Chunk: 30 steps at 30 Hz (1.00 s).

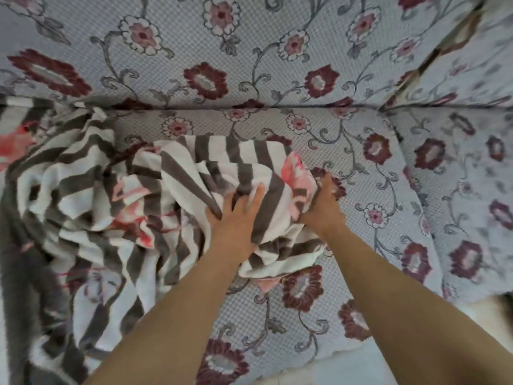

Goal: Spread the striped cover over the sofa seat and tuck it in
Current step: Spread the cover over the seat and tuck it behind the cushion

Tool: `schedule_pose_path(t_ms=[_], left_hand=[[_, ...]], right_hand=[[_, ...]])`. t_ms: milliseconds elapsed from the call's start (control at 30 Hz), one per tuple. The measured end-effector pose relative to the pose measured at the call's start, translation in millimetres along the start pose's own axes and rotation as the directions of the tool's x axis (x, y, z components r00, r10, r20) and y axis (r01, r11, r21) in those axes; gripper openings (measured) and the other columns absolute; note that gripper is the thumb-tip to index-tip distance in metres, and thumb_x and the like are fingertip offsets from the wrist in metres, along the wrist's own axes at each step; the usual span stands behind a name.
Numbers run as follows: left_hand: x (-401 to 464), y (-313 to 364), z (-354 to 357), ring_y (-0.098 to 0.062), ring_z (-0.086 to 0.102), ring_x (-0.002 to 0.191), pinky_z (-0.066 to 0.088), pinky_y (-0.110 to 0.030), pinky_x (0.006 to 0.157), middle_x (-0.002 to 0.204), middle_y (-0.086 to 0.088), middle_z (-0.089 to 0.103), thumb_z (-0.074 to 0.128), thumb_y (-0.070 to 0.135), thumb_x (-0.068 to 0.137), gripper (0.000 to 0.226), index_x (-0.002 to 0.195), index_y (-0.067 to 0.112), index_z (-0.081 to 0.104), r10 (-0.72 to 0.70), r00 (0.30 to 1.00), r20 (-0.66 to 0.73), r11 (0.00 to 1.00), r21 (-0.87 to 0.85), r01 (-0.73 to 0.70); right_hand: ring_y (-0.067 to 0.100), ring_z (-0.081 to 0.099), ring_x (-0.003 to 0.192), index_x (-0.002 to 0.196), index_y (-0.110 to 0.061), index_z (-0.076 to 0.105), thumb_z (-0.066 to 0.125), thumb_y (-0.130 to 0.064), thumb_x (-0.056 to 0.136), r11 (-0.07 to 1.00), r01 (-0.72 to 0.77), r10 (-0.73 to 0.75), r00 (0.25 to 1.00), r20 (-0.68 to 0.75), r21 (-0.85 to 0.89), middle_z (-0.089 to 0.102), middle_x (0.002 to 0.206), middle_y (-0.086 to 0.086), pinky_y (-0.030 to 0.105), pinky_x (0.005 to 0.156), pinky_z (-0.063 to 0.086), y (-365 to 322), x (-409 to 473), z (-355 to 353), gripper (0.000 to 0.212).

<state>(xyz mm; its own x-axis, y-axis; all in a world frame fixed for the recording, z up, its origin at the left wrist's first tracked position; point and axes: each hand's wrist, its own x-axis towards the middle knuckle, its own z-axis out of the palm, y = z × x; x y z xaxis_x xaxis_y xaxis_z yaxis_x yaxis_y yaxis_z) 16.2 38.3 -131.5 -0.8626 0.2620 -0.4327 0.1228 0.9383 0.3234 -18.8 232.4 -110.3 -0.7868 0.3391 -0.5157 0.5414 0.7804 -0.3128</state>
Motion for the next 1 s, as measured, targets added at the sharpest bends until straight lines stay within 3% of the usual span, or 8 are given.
schedule_pose_path(t_ms=[100, 200, 367, 467, 667, 733, 800, 1000], left_hand=[[15, -1, -8, -0.033, 0.033, 0.130, 0.016, -0.069, 0.108, 0.131, -0.002, 0.047, 0.060, 0.029, 0.084, 0.068, 0.143, 0.033, 0.026, -0.027, 1.000, -0.010, 0.970, 0.241, 0.028], [20, -25, -39, -0.037, 0.051, 0.113, 0.030, -0.056, 0.107, 0.109, -0.010, 0.063, 0.056, 0.029, 0.083, 0.030, 0.112, 0.021, 0.056, -0.101, 0.978, -0.183, 0.992, 0.060, 0.114], [19, -107, -113, -0.045, 0.057, 0.099, 0.047, -0.050, 0.090, 0.105, -0.024, 0.062, 0.049, 0.024, 0.086, 0.031, 0.113, 0.009, 0.057, -0.503, 0.787, -0.358, 0.849, -0.376, 0.372], [10, -143, -137, -0.047, 0.056, 0.099, 0.050, -0.055, 0.085, 0.111, -0.028, 0.059, 0.052, 0.021, 0.087, 0.037, 0.120, 0.007, 0.053, -0.556, 0.777, -0.297, 0.819, -0.358, 0.449], [-25, -118, -118, -0.047, 0.032, 0.122, 0.034, -0.055, 0.099, 0.138, -0.028, 0.030, 0.058, 0.002, 0.077, 0.069, 0.140, 0.007, 0.031, -0.291, 0.862, -0.415, 0.954, -0.195, 0.228], [-37, -105, -104, -0.044, 0.032, 0.122, 0.033, -0.051, 0.100, 0.141, -0.023, 0.030, 0.060, 0.003, 0.074, 0.073, 0.141, 0.011, 0.032, -0.158, 0.880, -0.449, 0.988, -0.069, 0.142], [-46, -95, -90, -0.042, 0.034, 0.121, 0.036, -0.050, 0.096, 0.141, -0.019, 0.034, 0.059, 0.001, 0.070, 0.074, 0.139, 0.014, 0.036, -0.023, 0.890, -0.455, 0.997, 0.056, 0.054], [-57, -71, -49, -0.039, 0.032, 0.130, 0.039, -0.051, 0.102, 0.145, -0.015, 0.030, 0.068, 0.010, 0.069, 0.082, 0.142, 0.020, 0.031, 0.197, 0.946, -0.259, 0.977, 0.135, -0.167]], right_hand=[[0.033, 0.058, 0.116, 0.141, -0.012, 0.037, 0.076, -0.006, 0.075, 0.909, -0.053, -0.027, 0.982, 0.185, 0.413, 0.062, 0.124, 0.011, 0.039, 0.091, 0.051, 0, 7, 5, 0.077], [0.020, 0.062, 0.073, 0.097, -0.008, 0.065, 0.065, 0.008, 0.072, 0.818, -0.048, -0.167, 0.933, 0.317, 0.573, 0.066, 0.079, 0.004, 0.019, 0.053, 0.048, -17, 4, 8, 0.030], [0.018, 0.063, 0.088, 0.114, -0.018, 0.059, 0.066, 0.005, 0.078, 0.749, 0.085, -0.276, 0.942, 0.192, 0.658, 0.067, 0.102, 0.006, 0.026, 0.072, 0.052, -40, 3, -1, 0.043], [0.027, 0.052, 0.121, 0.137, -0.019, 0.042, 0.073, -0.006, 0.077, 0.910, 0.133, -0.189, 0.976, 0.106, 0.393, 0.050, 0.136, 0.008, 0.042, 0.100, 0.046, -33, 2, 2, 0.070], [0.035, 0.037, 0.135, 0.152, -0.019, -0.001, 0.079, -0.027, 0.073, 0.949, -0.133, 0.060, 0.967, 0.250, 0.286, 0.035, 0.150, 0.011, 0.051, 0.110, 0.035, -18, -10, 41, 0.112], [0.036, 0.047, 0.126, 0.138, -0.008, 0.037, 0.072, -0.031, 0.079, 0.991, -0.075, 0.044, 0.965, 0.258, 0.112, 0.051, 0.133, 0.014, 0.047, 0.105, 0.040, -19, -18, 62, 0.072], [0.031, 0.059, 0.097, 0.076, -0.011, 0.055, 0.058, -0.020, 0.087, 0.999, 0.040, -0.037, 0.985, 0.168, -0.013, 0.059, 0.086, 0.011, 0.039, 0.084, 0.048, -23, -28, 74, 0.014], [0.025, 0.056, 0.085, 0.096, -0.010, 0.054, 0.034, -0.012, 0.096, 0.639, -0.146, 0.043, 0.987, 0.154, 0.755, 0.060, 0.095, 0.013, 0.044, 0.081, 0.050, -63, -41, 38, 0.020]])
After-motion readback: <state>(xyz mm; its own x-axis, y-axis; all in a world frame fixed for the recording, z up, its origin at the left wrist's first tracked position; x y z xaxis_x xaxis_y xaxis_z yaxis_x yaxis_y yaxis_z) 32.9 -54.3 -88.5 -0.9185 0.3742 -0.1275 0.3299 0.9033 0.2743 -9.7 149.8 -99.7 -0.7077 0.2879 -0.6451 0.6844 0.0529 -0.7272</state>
